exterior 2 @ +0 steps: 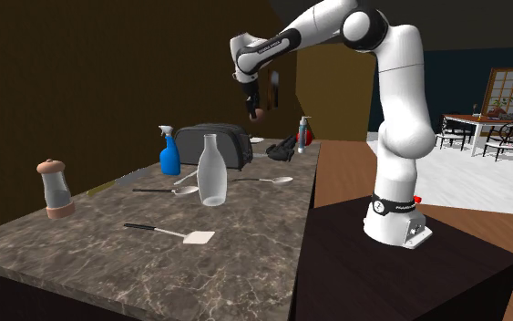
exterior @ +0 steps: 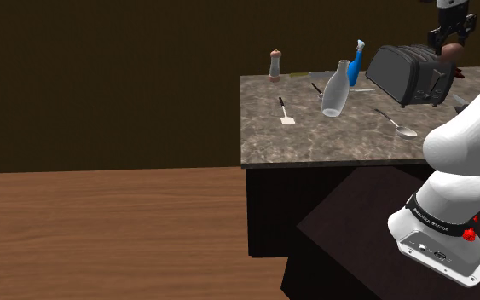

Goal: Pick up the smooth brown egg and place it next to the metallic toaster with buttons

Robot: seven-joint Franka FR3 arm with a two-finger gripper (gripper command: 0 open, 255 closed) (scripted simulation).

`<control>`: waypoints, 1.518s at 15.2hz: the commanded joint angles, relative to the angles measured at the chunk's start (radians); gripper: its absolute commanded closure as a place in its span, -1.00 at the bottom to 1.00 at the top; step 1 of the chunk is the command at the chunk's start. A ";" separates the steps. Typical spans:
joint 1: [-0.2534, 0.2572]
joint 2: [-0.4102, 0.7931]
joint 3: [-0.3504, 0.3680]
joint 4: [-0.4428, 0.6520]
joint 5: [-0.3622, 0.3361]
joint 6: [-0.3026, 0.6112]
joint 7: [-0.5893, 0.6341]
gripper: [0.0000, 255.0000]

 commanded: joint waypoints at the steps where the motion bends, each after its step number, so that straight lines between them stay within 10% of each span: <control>1: -0.001 -0.001 0.000 -0.026 -0.003 0.025 0.008 1.00; 23: -0.014 0.085 -0.001 -0.213 -0.011 0.283 0.089 1.00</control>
